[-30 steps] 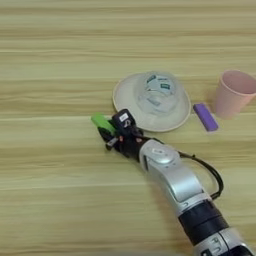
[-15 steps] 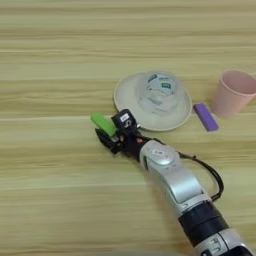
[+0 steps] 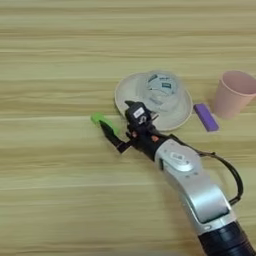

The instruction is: Move the objects on the table

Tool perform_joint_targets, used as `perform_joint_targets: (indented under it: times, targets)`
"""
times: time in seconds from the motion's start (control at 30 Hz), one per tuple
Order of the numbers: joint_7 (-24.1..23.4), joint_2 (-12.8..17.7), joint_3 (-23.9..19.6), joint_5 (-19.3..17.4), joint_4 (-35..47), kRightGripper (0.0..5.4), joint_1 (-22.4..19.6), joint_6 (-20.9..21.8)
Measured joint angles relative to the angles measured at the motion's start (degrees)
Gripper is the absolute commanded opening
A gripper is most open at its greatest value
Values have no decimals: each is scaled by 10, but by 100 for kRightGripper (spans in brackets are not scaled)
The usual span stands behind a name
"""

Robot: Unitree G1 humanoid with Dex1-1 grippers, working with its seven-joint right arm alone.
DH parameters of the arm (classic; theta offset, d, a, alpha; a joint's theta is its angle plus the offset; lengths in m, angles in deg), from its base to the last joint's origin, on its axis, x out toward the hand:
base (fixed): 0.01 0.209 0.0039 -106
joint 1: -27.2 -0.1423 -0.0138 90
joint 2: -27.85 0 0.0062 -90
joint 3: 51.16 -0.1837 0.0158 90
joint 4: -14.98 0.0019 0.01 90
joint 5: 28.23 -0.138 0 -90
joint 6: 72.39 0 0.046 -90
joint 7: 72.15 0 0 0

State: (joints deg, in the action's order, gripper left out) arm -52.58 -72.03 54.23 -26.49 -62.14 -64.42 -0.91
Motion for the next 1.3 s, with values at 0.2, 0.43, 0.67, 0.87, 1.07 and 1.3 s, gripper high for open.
perform_joint_targets:
  times: [0.2, 0.43, 0.67, 0.87, 1.07, 1.3]
  targets:
    - [1, 18, -52, -26, 38, 533, 26, 0]
    - [-4, 52, -156, -52, 52, 533, 74, 6]
    - [-6, 64, -220, -70, 50, 533, 94, 17]
    - [-31, 63, -238, -65, 19, 533, 95, 26]
    - [-43, 62, -240, -66, -21, 533, 88, 26]
    - [-60, 43, -241, -66, -65, 533, 75, 22]
